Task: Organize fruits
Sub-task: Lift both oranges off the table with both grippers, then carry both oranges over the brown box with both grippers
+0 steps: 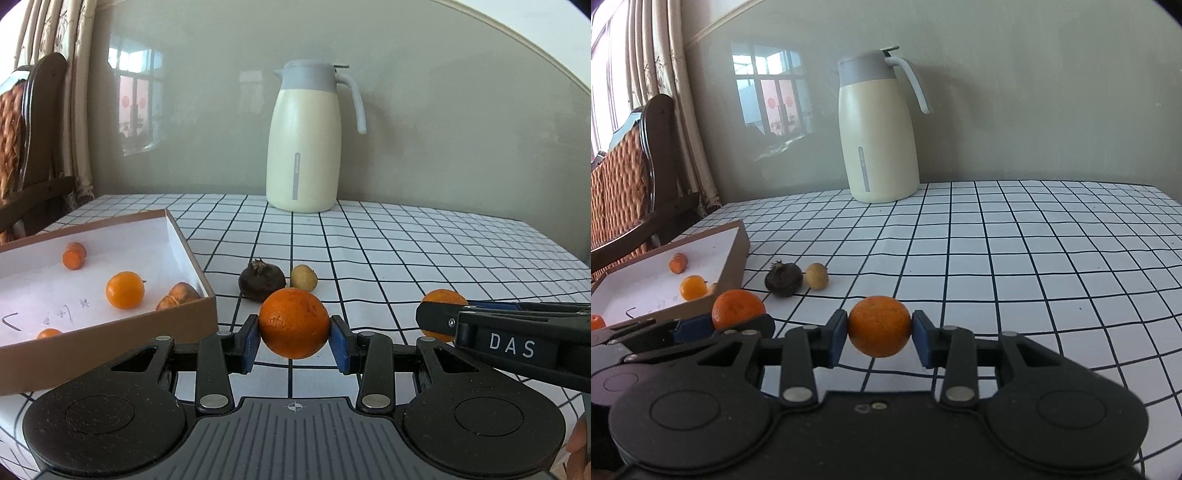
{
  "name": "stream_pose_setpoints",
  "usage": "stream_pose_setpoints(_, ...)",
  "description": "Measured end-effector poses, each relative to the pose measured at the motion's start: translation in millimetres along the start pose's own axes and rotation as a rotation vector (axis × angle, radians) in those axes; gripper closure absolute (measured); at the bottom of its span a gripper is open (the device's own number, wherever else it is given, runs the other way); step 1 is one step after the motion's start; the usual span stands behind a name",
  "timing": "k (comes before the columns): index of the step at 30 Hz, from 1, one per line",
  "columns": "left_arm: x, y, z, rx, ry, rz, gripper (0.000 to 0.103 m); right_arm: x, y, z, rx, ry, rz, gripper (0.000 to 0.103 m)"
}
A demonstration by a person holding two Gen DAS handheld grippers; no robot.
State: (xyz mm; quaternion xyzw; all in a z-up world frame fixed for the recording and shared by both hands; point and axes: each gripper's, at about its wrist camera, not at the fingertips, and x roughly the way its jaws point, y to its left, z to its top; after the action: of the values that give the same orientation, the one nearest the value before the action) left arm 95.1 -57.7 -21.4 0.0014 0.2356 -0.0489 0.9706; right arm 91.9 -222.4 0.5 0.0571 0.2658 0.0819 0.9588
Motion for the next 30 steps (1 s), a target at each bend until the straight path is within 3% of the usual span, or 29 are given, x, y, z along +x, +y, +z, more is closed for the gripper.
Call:
stream_pose_setpoints(11, -29.8, 31.8, 8.3, -0.020, -0.062, 0.031, 0.063, -14.2, 25.9, 4.2, -0.027, -0.063, 0.069, 0.074)
stream_pose_setpoints(30, -50.5, 120.3, 15.9, -0.137, -0.114, 0.225, 0.063, 9.3, 100.2, 22.1, -0.069, -0.116, 0.245, 0.073)
